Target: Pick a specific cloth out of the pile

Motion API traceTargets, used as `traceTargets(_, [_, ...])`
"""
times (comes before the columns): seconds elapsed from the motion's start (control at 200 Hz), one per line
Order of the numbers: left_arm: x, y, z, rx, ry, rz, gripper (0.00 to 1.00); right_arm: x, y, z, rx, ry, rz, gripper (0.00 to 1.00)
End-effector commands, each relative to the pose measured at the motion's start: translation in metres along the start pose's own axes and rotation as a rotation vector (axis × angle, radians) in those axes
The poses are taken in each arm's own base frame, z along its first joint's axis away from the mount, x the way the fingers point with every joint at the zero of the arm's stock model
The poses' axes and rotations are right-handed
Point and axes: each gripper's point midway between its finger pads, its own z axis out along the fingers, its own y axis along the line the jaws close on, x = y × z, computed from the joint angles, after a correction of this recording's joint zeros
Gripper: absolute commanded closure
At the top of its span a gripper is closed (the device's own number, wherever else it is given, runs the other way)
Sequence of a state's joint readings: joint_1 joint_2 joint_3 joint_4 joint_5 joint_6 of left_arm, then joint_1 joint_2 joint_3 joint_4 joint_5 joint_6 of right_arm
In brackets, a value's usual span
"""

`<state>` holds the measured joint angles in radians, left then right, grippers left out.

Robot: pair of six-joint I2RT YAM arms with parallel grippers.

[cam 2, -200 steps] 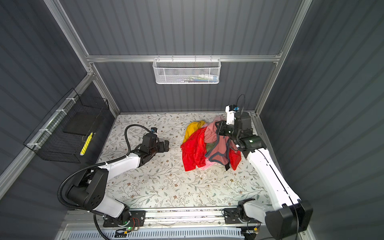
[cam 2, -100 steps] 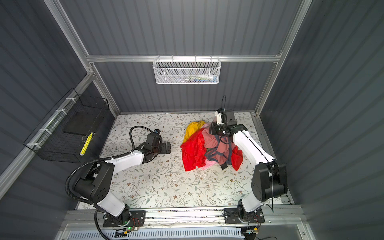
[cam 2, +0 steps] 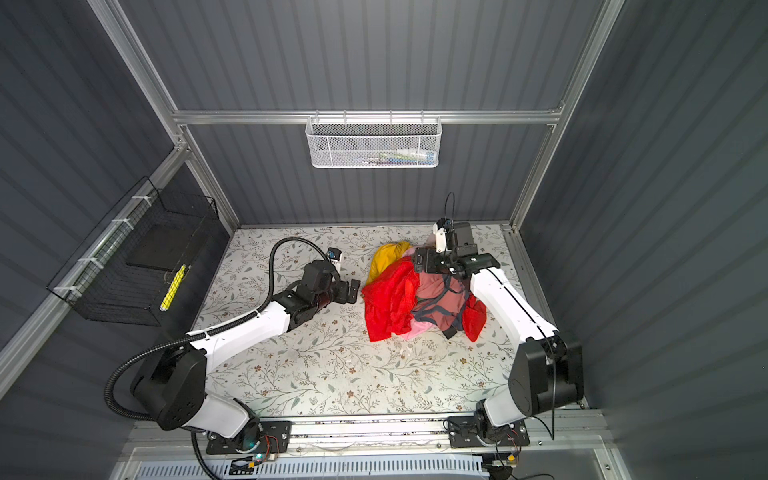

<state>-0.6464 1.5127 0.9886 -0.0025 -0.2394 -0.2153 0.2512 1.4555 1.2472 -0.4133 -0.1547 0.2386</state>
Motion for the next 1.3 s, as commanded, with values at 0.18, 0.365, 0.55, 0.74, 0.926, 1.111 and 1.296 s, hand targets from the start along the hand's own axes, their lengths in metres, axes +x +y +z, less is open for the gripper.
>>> traceTargets(0.18, [-0.018, -0.008, -0.003, 0.032, -0.011, 0.001, 0.00, 0.012, -0.030, -0.080, 0.206, -0.087, 0.032, 0.01])
traceTargets(0.365, [-0.019, -0.009, -0.002, 0.042, -0.019, -0.016, 0.00, 0.066, -0.045, -0.099, 0.253, -0.022, 0.167, 0.06])
traceTargets(0.55, [-0.016, -0.008, -0.005, 0.039, -0.015, -0.015, 0.00, 0.127, -0.044, -0.102, 0.201, 0.070, 0.307, 0.16])
traceTargets(0.74, [-0.016, -0.010, -0.001, 0.044, -0.009, -0.010, 0.00, 0.161, -0.049, -0.109, 0.231, 0.155, 0.361, 0.23])
traceTargets(0.926, [-0.013, -0.010, -0.001, 0.049, -0.005, -0.017, 0.00, 0.194, -0.046, -0.107, 0.228, 0.242, 0.441, 0.28])
traceTargets(1.111, [-0.010, -0.009, -0.002, 0.046, -0.001, -0.015, 0.00, 0.213, -0.048, -0.106, 0.226, 0.263, 0.473, 0.33])
traceTargets(1.296, [-0.008, -0.010, -0.001, 0.051, 0.003, -0.023, 0.00, 0.227, -0.052, -0.083, 0.230, 0.297, 0.507, 0.32])
